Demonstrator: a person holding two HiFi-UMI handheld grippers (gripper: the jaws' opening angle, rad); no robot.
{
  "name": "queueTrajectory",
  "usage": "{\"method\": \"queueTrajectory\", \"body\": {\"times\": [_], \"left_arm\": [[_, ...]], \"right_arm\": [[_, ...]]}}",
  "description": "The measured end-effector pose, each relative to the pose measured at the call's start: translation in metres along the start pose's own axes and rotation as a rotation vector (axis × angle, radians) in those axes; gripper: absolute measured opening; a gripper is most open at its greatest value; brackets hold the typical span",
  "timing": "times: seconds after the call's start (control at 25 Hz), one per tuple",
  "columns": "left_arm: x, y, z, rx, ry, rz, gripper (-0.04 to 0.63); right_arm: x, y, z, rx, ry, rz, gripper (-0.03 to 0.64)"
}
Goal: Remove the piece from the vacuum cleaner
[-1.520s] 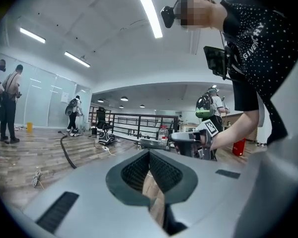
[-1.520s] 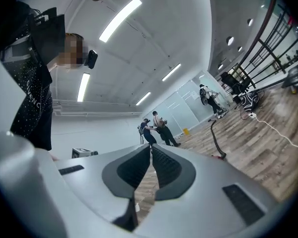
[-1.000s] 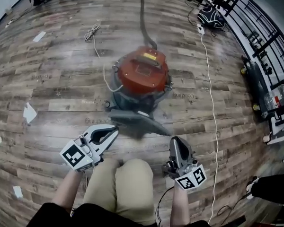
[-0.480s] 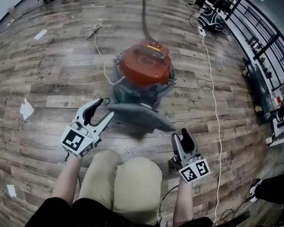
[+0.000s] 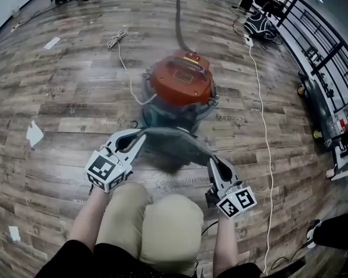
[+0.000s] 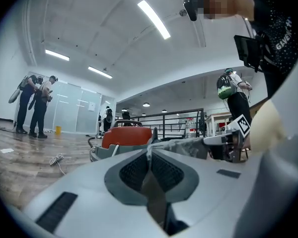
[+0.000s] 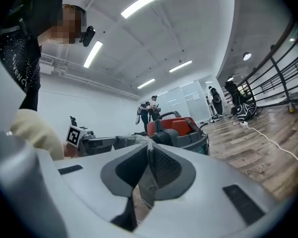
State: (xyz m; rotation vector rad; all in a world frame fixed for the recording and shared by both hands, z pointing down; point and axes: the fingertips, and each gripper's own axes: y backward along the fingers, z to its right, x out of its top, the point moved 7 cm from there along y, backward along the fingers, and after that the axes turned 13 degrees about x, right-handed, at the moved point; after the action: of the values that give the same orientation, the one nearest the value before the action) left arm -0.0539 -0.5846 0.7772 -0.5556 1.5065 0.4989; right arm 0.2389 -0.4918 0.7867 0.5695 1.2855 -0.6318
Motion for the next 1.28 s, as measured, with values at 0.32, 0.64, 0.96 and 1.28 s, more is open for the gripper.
{"method": "queueTrajectory", "body": {"times": [0.32, 0.64, 0.96, 1.28], "left_arm": [[-0.003, 0.026, 0.017, -0.084, 0.066, 0.016, 0.029], [-0.005, 0.058, 0.005, -0.070, 0.118, 0.042, 0.029], [-0.005, 0.045, -0.003, -0.039, 0.085, 0.014, 0.141], [-0.005, 0.052, 0.001, -0.064, 0.054, 0.021, 0.008]], "right_arm": [[-0.008, 0.001, -0.032, 0.012, -0.053, 0.044, 0.038], [-0.005, 0.021, -0.051, -0.012, -0.075, 0.073, 0.038], [0.001, 0.007, -0.033, -0.165, -0.094, 0.143, 0.189], [0.006, 0.020, -0.038, -0.086, -0.121, 0.183, 0.009]]}}
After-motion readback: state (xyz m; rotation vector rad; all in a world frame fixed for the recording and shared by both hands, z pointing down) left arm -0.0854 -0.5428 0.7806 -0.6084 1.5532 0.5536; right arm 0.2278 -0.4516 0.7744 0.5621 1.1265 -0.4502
